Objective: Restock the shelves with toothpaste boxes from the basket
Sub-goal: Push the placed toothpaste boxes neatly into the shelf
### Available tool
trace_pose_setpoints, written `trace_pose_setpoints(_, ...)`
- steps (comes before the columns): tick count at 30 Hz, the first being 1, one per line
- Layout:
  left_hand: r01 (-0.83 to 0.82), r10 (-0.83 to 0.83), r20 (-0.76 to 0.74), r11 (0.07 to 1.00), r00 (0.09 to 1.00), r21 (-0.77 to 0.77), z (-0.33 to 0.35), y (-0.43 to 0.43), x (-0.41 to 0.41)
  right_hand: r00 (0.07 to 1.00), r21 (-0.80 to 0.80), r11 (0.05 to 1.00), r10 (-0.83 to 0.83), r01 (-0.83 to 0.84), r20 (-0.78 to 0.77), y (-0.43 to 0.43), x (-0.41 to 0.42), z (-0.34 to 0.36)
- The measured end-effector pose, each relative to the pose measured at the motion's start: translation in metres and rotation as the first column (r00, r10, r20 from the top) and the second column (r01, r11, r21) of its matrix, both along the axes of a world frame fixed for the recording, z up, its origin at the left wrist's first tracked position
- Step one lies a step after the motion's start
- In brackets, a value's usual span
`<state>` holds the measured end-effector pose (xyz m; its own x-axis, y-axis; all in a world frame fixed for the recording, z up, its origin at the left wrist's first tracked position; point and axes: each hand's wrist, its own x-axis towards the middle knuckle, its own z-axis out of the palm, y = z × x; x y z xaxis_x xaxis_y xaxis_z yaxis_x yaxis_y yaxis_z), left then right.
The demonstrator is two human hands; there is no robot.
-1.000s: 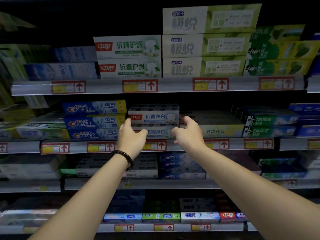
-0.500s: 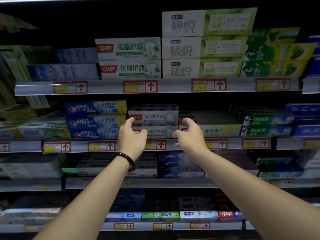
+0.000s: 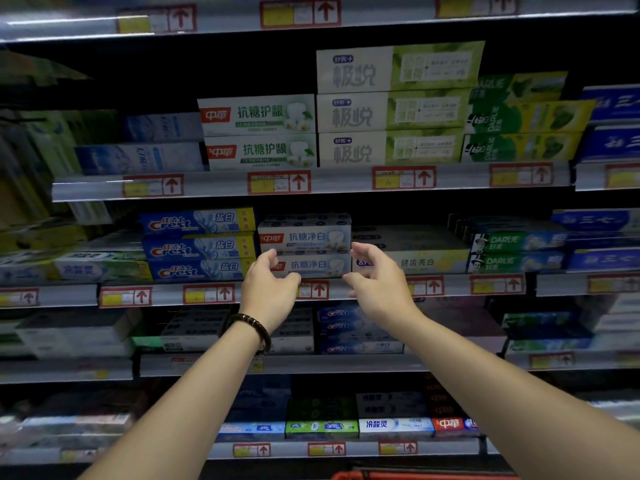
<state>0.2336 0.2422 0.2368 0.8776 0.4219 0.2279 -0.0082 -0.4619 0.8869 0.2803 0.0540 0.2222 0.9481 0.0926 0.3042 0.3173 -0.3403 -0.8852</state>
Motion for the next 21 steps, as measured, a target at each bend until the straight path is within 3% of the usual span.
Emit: trace_pose_setpoints(21,0.083,-0.087,-0.047,0.993,0.995,-0.086,-0.016,-0.043,-0.079,0.994,0.110,0.993,0.058,-0.047,-0.097,-0.051,-0.087,-0.028)
